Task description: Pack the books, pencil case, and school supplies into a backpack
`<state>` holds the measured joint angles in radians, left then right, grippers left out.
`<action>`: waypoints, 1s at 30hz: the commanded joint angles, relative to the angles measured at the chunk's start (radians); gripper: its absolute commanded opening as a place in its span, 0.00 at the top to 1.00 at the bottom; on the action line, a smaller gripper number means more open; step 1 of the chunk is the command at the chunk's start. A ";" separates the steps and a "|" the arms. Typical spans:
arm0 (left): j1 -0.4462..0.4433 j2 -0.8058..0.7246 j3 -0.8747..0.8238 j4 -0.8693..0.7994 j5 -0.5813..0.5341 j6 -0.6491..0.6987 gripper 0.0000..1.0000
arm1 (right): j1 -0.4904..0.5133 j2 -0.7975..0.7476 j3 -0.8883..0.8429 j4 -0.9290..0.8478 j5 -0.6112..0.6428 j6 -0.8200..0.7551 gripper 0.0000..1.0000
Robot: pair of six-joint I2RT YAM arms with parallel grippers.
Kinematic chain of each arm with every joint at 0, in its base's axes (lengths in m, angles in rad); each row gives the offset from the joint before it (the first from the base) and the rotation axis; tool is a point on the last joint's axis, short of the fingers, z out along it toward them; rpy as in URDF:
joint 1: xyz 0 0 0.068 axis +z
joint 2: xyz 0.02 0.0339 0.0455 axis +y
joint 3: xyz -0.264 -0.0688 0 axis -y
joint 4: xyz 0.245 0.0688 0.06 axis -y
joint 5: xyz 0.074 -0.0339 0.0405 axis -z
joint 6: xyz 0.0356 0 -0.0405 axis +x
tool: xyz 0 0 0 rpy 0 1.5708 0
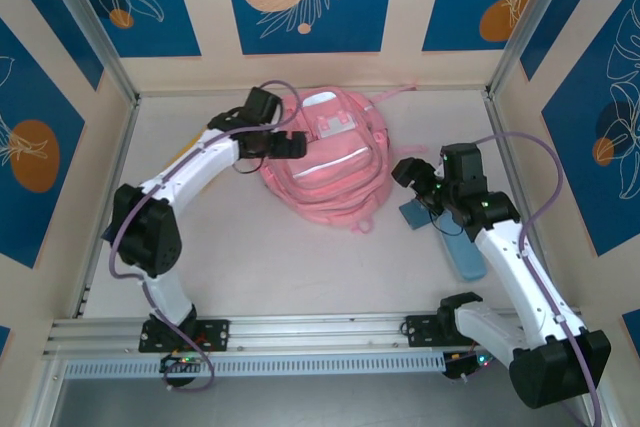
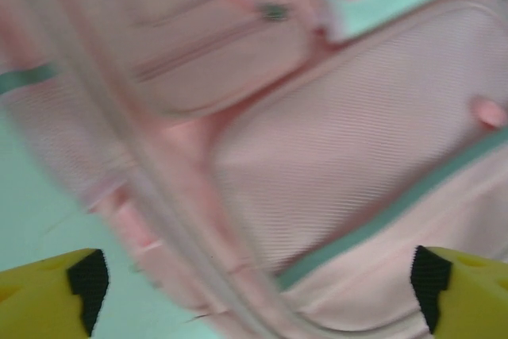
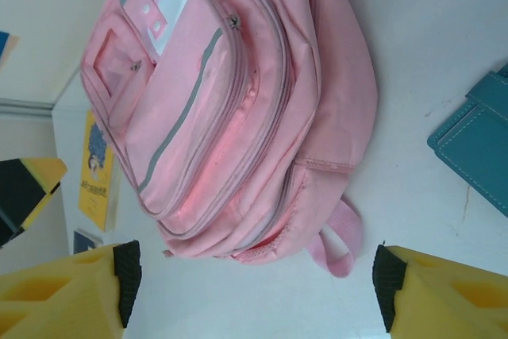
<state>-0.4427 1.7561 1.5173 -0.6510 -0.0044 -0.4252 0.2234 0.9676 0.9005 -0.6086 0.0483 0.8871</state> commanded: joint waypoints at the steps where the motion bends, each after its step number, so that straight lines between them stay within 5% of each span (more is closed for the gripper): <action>1: 0.105 -0.061 -0.105 0.043 -0.037 0.008 0.00 | 0.024 0.031 0.020 -0.058 -0.025 -0.036 0.18; 16: 0.397 0.200 -0.031 -0.022 0.037 0.140 0.00 | 0.138 0.102 0.008 0.021 -0.080 0.014 0.16; 30: 0.409 0.239 -0.177 -0.009 0.215 0.034 0.06 | 0.160 0.096 -0.001 0.020 -0.074 0.039 0.16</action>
<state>-0.0307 1.9972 1.4315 -0.6167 0.0605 -0.3256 0.3740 1.0706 0.9012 -0.5915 -0.0113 0.9089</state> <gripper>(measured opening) 0.945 0.836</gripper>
